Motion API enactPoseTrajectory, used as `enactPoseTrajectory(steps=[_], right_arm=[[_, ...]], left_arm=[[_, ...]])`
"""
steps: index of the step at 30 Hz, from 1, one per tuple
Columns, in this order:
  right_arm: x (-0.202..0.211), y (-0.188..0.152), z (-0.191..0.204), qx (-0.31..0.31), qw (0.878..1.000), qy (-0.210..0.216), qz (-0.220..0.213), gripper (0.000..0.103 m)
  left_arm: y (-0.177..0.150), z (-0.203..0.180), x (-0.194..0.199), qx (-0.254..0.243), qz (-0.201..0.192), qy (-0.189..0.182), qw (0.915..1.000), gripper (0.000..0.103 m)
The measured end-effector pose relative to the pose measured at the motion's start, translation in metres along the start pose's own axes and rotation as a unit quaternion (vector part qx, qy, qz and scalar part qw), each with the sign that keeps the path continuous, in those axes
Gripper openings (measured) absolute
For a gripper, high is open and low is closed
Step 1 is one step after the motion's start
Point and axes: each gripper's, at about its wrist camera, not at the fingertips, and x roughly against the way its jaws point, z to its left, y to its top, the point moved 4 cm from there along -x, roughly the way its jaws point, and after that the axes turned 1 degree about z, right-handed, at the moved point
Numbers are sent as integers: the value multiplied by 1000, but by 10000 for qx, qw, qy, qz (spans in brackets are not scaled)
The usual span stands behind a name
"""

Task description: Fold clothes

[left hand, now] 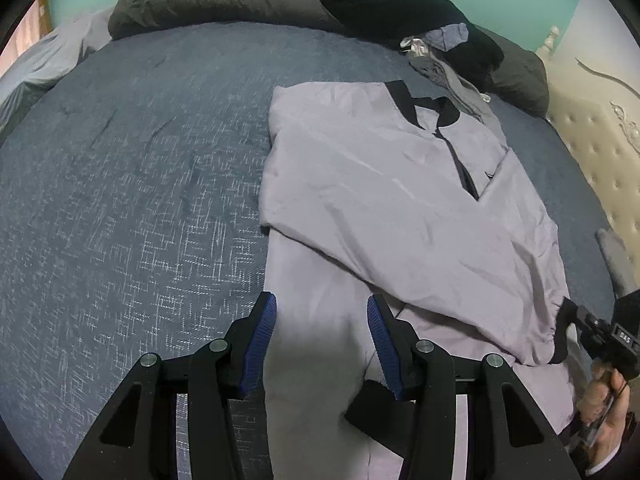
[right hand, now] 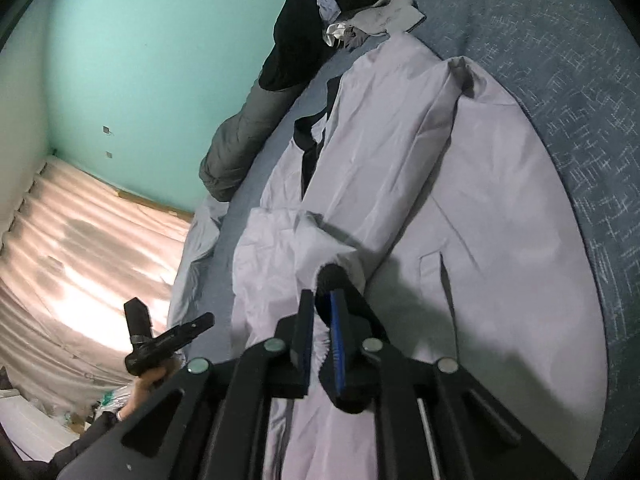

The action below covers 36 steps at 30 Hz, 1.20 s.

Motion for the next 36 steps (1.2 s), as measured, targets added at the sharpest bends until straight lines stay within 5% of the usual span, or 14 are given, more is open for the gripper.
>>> enactPoseTrajectory(steps=[2, 7, 9, 11, 23, 29, 36], right_arm=[[-4, 0, 2, 143, 9997, -211, 44, 29], [-14, -4, 5, 456, 9976, -507, 142, 27], [-13, -3, 2, 454, 9972, -586, 87, 8], [-8, -4, 0, 500, 9962, -719, 6, 5], [44, 13, 8, 305, 9950, -394, -869, 4], [72, 20, 2, 224, 9892, -599, -1318, 4], [91, 25, -18, 34, 9818, -955, -1640, 4]], left_arm=[[1, -2, 0, -52, -9, 7, 10000, 51], [1, 1, -4, 8, -5, -13, 10000, 51], [0, 2, -6, 53, 1, -27, 10000, 51], [-1, 4, -8, 59, 12, -21, 10000, 51], [6, 15, -25, 87, 42, 126, 9999, 51], [19, 19, -40, 31, 25, 401, 9992, 51], [28, 18, -38, -22, -56, 308, 9995, 51]])
